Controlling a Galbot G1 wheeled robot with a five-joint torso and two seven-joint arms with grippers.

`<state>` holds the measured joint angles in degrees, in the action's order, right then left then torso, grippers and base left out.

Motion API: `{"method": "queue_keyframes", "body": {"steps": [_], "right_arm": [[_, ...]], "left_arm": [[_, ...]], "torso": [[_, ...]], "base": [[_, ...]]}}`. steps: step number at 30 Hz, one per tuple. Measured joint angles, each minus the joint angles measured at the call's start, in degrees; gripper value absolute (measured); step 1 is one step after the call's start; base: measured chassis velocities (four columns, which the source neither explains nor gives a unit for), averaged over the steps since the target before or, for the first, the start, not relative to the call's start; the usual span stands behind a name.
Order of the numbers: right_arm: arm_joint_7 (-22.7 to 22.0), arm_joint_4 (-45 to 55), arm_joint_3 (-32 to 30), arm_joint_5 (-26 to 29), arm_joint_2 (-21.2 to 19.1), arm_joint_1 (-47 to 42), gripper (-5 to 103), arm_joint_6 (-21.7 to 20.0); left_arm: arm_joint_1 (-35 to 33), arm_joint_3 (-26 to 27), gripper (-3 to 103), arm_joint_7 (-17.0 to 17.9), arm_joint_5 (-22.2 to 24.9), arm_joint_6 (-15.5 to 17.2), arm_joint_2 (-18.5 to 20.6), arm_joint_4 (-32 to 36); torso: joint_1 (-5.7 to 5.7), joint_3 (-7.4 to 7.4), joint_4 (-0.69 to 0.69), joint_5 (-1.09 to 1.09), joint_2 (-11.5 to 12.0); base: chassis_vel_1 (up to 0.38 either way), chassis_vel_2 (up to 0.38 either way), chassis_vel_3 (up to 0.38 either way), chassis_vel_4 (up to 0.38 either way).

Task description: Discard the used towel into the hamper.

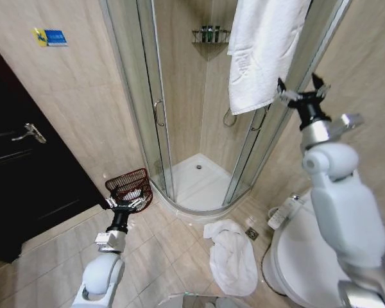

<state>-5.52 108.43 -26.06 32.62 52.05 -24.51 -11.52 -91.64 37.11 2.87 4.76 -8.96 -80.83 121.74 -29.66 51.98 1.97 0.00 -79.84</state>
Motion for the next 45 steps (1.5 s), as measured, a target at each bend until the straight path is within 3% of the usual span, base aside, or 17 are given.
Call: {"method": "queue_keyframes", "body": {"steps": [5,23,27,29,36,45], "right_arm": [[-0.4,-1.6,3.9,2.1,-1.9,8.5,100,-2.1],[-2.2,-17.2,21.4,5.9,-2.1,38.3,100,-6.1],[-2.5,-20.2,25.0,6.3,0.3,43.8,100,-6.4],[-3.4,-24.4,28.2,6.6,4.5,49.8,100,-6.7],[-5.8,-33.4,28.4,4.4,11.6,57.8,100,-7.0],[-9.2,-35.8,28.0,3.2,13.1,59.2,100,-7.9]], "left_arm": [[1.0,-0.8,100,0.3,-1.5,-0.1,-1.5,-0.3],[-0.4,-0.3,100,1.1,-1.5,-1.2,-1.7,1.3],[-0.6,-0.7,100,1.1,-2.1,-1.6,-2.5,1.1],[-0.9,-0.5,100,1.1,-2.2,-1.8,-2.5,1.1],[-2.4,0.5,100,1.4,-2.2,-2.8,-3.0,1.8],[-3.9,1.1,100,1.4,-2.4,-4.3,-3.7,1.8]], "torso": [[0.01,-0.01,-0.01,0.00,0.0],[0.04,-0.03,-0.02,0.01,0.1],[0.03,-0.03,-0.01,0.00,0.1],[0.03,-0.03,0.00,-0.02,0.1],[0.03,-0.04,0.01,-0.02,0.1],[0.04,-0.04,-0.01,0.01,0.1]], "base": [[0.000,0.000,0.000,0.000],[0.000,0.000,0.000,0.000],[0.000,0.000,0.000,0.000],[0.000,0.000,0.000,0.000],[0.000,0.000,0.000,0.000],[0.000,0.000,0.000,0.000]]}}
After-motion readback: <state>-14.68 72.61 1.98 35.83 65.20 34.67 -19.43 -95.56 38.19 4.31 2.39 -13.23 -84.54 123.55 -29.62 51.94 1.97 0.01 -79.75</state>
